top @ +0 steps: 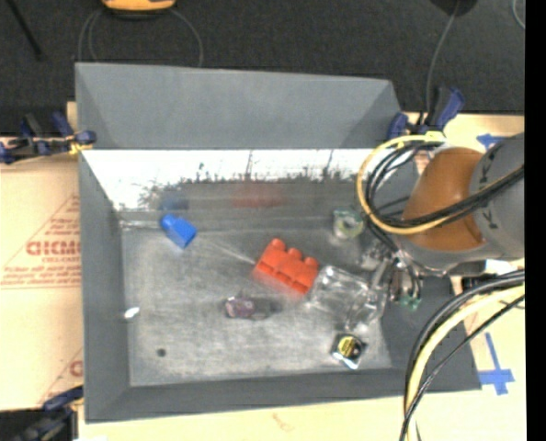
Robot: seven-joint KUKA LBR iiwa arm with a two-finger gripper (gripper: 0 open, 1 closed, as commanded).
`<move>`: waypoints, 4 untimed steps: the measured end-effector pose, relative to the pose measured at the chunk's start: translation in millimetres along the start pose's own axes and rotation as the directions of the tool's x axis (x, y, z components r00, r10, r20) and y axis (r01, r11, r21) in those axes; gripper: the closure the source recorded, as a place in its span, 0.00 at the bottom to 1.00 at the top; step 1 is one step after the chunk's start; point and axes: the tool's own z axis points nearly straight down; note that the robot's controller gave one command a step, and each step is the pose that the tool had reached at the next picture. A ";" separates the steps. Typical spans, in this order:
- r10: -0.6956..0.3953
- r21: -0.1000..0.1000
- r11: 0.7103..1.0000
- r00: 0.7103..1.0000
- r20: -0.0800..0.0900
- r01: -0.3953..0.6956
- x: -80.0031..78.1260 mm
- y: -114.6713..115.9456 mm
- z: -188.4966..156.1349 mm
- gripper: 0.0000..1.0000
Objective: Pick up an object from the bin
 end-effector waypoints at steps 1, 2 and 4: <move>-0.123 0.000 0.992 0.992 0.002 0.123 -18.3 6.9 -19.4 0.00; 0.219 0.000 0.976 0.976 -0.005 -0.219 -28.0 0.8 -22.3 0.00; 0.270 -0.002 0.963 0.963 0.011 -0.270 -30.2 2.8 -11.2 0.00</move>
Offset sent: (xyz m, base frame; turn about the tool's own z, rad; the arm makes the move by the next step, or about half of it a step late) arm 0.0179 0.0017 0.0181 -0.1235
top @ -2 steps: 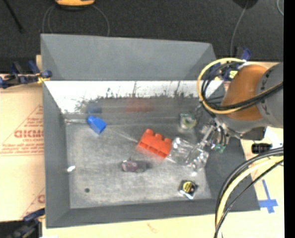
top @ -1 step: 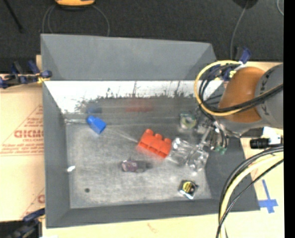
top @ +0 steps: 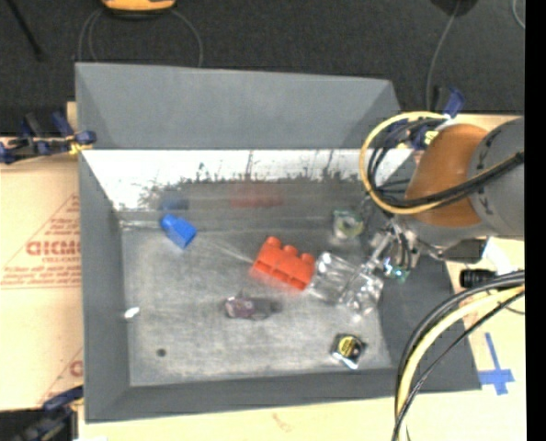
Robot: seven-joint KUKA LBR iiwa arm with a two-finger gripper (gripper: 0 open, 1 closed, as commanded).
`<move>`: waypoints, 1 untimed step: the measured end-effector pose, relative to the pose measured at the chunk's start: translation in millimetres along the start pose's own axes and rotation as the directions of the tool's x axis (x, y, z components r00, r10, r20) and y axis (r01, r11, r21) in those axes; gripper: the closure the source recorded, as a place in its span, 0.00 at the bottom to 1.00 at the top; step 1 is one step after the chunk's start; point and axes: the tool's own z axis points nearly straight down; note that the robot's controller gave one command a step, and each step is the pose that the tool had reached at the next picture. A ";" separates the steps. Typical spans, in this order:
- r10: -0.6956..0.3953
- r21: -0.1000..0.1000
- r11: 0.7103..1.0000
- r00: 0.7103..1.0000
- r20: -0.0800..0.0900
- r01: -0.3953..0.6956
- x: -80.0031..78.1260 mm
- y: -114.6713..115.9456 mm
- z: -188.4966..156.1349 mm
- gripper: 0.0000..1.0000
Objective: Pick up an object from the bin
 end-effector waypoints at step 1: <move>-0.006 0.000 1.000 1.000 -0.027 0.006 5.4 3.5 -0.6 1.00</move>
Offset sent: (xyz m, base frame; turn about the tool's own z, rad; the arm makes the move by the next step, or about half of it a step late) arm 0.0000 0.0000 0.0000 0.0000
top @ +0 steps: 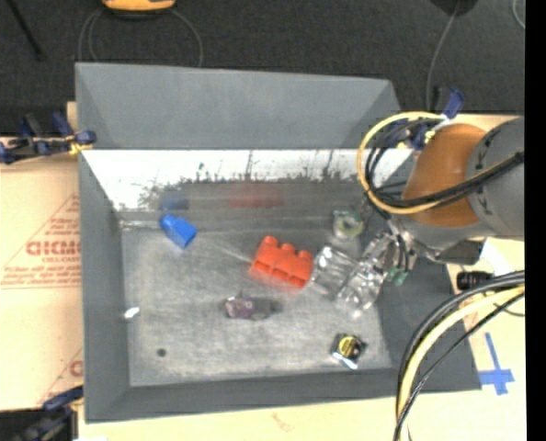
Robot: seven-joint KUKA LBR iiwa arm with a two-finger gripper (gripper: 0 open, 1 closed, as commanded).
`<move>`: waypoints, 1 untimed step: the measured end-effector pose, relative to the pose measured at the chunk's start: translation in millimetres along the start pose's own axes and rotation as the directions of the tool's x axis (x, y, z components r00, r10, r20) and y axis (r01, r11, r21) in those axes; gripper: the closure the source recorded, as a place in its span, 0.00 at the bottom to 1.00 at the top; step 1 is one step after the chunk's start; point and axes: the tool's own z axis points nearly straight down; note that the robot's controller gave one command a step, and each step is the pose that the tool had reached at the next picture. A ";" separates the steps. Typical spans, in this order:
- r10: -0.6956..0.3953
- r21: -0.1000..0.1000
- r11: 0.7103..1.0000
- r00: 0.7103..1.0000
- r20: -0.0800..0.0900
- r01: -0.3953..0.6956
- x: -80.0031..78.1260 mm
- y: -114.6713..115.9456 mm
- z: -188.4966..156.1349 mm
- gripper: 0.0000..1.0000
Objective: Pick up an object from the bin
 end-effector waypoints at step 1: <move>-0.005 0.001 1.000 1.000 0.018 0.005 -1.1 0.1 -84.0 1.00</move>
Offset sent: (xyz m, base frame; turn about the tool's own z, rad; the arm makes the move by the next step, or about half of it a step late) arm 0.0002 0.0000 0.0798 0.0000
